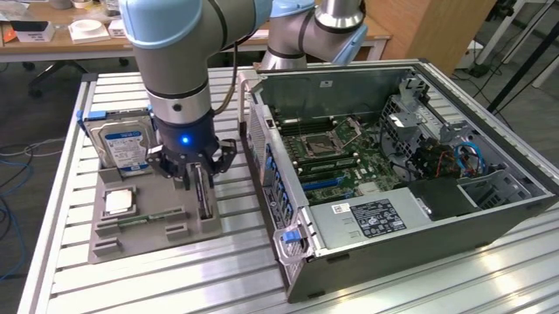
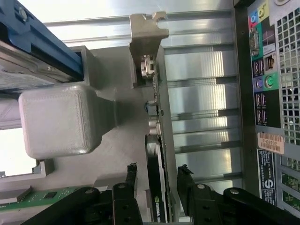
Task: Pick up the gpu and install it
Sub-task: 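Pick up the gpu and move the gpu toward the slot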
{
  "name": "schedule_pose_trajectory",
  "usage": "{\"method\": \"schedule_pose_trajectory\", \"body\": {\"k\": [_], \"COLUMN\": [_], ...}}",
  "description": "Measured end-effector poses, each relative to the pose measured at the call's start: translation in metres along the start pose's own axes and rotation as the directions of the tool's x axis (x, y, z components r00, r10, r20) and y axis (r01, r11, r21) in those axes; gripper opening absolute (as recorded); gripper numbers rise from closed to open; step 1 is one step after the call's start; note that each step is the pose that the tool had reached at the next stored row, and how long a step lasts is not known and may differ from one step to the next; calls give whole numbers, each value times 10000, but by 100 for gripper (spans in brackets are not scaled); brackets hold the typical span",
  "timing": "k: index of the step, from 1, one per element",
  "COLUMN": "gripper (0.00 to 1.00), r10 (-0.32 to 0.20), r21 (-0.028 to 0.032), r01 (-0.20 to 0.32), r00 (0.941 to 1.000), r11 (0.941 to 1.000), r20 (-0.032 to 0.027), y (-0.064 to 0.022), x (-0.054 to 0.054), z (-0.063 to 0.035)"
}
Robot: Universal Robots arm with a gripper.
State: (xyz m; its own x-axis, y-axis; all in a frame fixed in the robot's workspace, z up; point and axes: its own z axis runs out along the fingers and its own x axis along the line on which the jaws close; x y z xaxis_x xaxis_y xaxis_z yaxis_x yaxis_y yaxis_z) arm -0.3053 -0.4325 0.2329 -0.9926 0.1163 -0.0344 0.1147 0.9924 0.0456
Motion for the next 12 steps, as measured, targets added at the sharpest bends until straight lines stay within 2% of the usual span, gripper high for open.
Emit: {"method": "schedule_pose_trajectory", "body": {"k": [9,11,12], "gripper": [46,33,33], "r10": [0,-1,-1], "r21": [1,2,3], "r01": [0,1,1], "r00": [10000,10000,10000], "r11": [10000,10000,10000], "r20": [-8,-8,-9], "y": [8,8,8], "x": [1,1,1], "z": [0,0,0]}}
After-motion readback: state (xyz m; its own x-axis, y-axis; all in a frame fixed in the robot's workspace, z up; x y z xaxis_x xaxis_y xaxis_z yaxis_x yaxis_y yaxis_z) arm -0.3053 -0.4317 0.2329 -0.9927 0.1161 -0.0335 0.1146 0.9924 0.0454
